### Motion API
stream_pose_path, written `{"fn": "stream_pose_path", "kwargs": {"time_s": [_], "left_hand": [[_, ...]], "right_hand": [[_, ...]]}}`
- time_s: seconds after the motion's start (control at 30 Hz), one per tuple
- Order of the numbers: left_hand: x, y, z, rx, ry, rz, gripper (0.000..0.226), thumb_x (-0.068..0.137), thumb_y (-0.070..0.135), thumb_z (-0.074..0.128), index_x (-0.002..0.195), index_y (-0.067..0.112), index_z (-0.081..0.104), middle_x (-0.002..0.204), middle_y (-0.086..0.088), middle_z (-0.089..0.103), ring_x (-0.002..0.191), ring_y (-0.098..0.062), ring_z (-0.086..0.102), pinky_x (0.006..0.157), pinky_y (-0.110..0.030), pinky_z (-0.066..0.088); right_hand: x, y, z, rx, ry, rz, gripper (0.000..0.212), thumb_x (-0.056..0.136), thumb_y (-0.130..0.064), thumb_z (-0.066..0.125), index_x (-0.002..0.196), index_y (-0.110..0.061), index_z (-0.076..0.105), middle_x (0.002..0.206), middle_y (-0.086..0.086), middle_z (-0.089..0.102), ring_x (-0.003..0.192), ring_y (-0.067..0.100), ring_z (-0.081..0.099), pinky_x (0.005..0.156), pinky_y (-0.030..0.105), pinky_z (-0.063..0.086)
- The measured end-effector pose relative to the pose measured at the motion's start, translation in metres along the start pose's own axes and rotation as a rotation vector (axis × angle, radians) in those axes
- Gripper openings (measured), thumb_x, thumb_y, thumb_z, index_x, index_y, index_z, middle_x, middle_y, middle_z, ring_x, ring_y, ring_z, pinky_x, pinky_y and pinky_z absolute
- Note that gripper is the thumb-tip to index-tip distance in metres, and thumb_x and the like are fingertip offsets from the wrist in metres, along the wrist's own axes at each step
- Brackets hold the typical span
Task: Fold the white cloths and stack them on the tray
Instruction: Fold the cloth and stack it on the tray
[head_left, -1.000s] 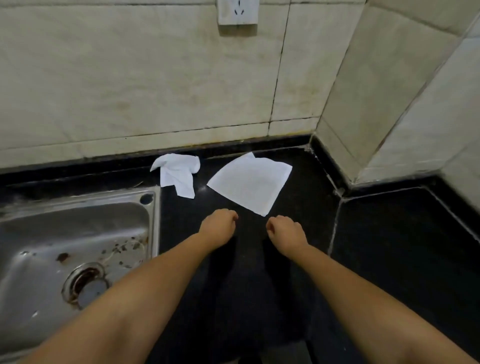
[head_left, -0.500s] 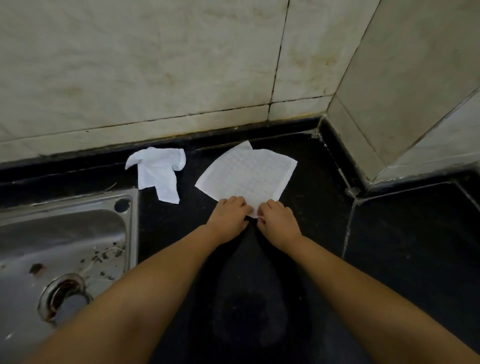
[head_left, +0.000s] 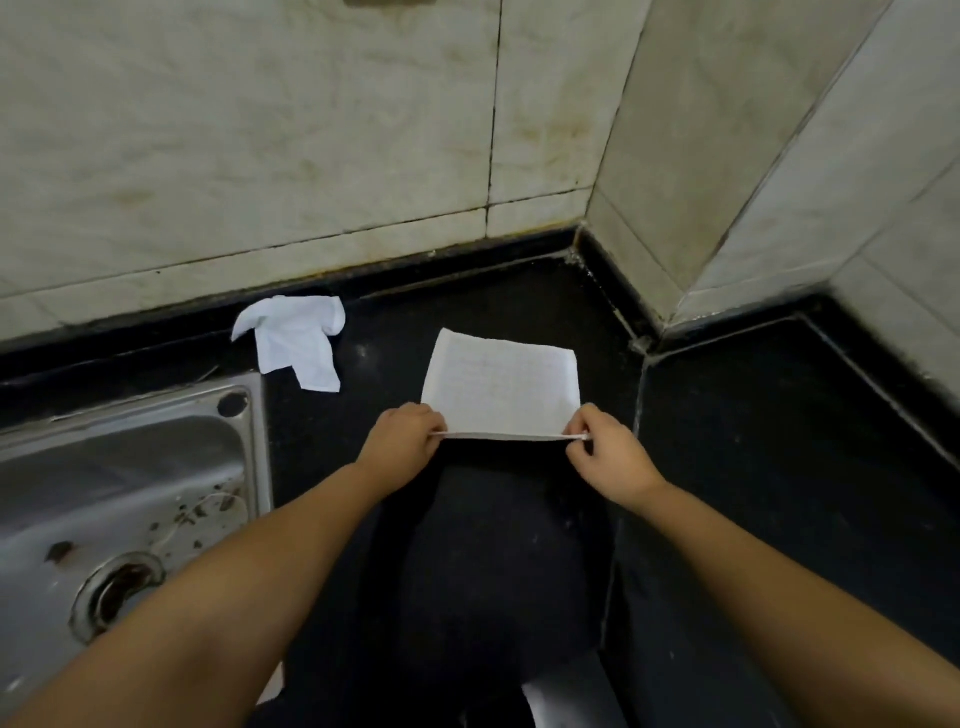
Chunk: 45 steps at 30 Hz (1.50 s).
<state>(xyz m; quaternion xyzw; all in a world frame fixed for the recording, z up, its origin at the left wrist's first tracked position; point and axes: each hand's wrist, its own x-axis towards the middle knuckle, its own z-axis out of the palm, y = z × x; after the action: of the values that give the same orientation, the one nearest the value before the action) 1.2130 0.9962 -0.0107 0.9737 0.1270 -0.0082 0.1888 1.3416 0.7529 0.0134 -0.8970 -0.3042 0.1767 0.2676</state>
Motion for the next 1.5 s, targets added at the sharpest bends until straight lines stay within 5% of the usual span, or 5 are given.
{"fn": "stream_pose_path", "kwargs": {"time_s": [0.23,0.47,0.87,1.27,1.5], "left_hand": [[-0.037,0.005,0.000,-0.356,-0.261,-0.137,0.008,0.089,0.018,0.060,0.089,0.016,0.068,0.085,0.005,0.065,0.080,-0.008,0.061,0.071,-0.017,0.046],[-0.010,0.007,-0.011,-0.675,-0.005,-0.406,0.013,0.090,0.016,0.061,0.085,0.005,0.063,0.070,0.001,0.052,0.067,-0.011,0.048,0.060,-0.021,0.038],[0.072,-0.011,0.008,-0.303,-0.021,-0.548,0.018,0.092,0.026,0.056,0.097,0.010,0.062,0.091,-0.005,0.059,0.086,-0.020,0.056,0.071,-0.030,0.045],[0.064,-0.012,0.008,0.102,-0.191,-0.331,0.024,0.092,0.019,0.048,0.114,0.014,0.057,0.121,-0.008,0.050,0.117,-0.026,0.045,0.094,-0.035,0.036],[0.020,-0.025,0.003,-0.396,-0.218,-0.532,0.021,0.086,0.016,0.063,0.105,0.010,0.056,0.093,-0.003,0.057,0.083,-0.017,0.054,0.073,-0.027,0.044]], "right_hand": [[-0.046,0.025,0.006,0.159,-0.122,0.118,0.011,0.090,-0.013,0.056,0.088,-0.023,0.054,0.081,0.003,0.061,0.069,0.013,0.055,0.063,0.022,0.045],[-0.009,0.030,-0.001,0.453,0.017,0.312,0.017,0.089,-0.019,0.063,0.092,-0.002,0.062,0.089,0.016,0.063,0.082,0.021,0.057,0.082,0.042,0.051],[0.088,0.038,0.007,0.057,0.001,0.406,0.013,0.091,-0.032,0.059,0.087,-0.020,0.055,0.099,0.007,0.064,0.094,0.025,0.060,0.087,0.036,0.049],[0.060,-0.009,0.019,-0.219,0.079,-0.074,0.023,0.093,-0.023,0.054,0.112,-0.012,0.060,0.110,0.008,0.057,0.105,0.024,0.053,0.084,0.034,0.044],[-0.002,-0.085,0.094,-0.204,-0.213,-0.438,0.025,0.095,-0.027,0.050,0.110,-0.010,0.061,0.106,0.009,0.061,0.097,0.025,0.056,0.081,0.035,0.044]]}}
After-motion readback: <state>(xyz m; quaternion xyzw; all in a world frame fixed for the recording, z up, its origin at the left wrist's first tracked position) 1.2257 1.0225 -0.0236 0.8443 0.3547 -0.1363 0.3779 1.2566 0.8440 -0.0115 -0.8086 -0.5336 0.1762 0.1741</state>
